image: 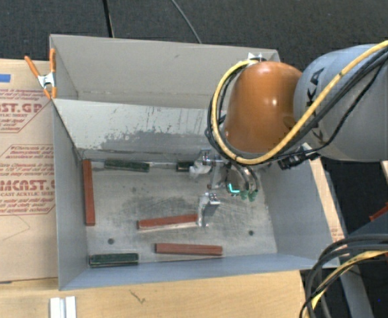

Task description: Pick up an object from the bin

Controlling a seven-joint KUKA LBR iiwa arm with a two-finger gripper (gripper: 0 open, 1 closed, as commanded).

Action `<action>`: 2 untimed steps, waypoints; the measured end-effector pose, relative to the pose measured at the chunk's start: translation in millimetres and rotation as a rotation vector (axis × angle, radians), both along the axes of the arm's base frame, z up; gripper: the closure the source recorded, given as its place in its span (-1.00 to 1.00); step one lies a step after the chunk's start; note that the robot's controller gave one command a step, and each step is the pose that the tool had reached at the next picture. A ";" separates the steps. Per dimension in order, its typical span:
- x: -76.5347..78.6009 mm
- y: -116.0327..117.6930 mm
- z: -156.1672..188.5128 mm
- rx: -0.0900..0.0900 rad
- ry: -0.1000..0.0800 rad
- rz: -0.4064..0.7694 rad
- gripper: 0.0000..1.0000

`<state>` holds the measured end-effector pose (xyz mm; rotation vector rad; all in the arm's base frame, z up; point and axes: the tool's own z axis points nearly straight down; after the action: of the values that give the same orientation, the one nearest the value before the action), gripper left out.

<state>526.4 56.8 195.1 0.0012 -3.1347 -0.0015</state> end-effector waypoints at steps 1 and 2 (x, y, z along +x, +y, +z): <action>1.8 -0.3 3.9 0.000 -0.008 0.000 -1.00; 2.0 -0.3 3.4 0.000 -0.008 0.002 -1.00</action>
Offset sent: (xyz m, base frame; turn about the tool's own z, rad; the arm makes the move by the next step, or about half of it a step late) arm 0.0122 0.0039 -0.1251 -0.2790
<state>528.4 56.5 198.5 0.0040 -3.1429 -0.0020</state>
